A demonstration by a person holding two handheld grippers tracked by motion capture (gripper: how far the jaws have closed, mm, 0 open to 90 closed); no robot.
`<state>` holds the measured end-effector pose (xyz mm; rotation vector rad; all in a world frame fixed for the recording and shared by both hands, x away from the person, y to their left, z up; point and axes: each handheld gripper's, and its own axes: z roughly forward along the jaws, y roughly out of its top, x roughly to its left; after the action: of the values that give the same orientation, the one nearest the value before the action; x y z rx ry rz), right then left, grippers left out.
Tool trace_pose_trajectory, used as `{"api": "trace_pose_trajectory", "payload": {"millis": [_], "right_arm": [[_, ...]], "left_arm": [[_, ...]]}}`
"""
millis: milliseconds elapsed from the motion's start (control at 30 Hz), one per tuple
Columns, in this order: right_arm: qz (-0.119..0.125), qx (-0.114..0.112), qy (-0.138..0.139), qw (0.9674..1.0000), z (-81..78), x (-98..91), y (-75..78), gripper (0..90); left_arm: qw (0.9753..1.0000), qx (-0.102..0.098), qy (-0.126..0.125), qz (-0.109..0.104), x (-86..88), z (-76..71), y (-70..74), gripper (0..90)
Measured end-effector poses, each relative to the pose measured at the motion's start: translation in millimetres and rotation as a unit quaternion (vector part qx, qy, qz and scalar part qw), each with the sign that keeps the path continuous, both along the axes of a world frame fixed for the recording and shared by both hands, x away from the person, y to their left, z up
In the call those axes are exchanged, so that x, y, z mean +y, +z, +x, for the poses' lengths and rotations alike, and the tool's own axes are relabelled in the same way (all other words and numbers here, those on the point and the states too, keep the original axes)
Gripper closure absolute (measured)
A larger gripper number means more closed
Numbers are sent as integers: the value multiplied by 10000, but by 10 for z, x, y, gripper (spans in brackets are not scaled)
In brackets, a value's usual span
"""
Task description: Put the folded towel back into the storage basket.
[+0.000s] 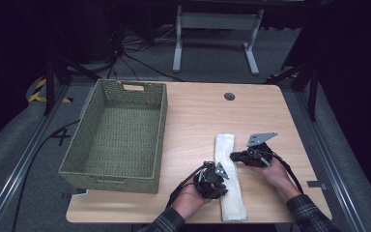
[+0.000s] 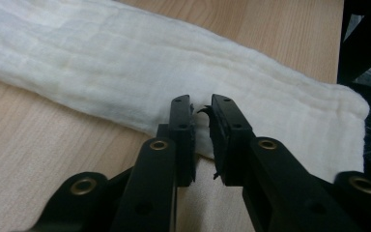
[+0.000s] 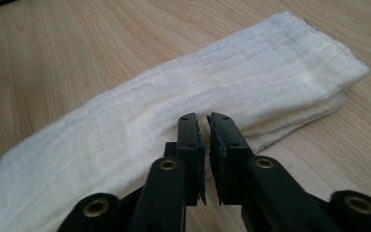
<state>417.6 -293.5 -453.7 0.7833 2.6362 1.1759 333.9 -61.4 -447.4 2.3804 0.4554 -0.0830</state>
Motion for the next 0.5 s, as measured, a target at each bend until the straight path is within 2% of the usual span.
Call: {"api": "trace_pose_trajectory", "payload": {"millis": [200, 300, 400, 500], "right_arm": [[145, -17, -96, 9998, -42, -79, 40, 680], [163, -13, -134, 9998, -65, -121, 48, 620], [121, -26, -142, 9998, -98, -168, 55, 566], [101, -7, -138, 9999, -146, -225, 65, 511]], "left_arm": [[9999, -117, -112, -32, 17, 31, 42, 631], [9997, -87, -220, -63, 4, 52, 45, 555], [9990, -185, -393, -70, -23, 71, 47, 464], [9987, -208, -449, -118, -50, 83, 57, 404]]}}
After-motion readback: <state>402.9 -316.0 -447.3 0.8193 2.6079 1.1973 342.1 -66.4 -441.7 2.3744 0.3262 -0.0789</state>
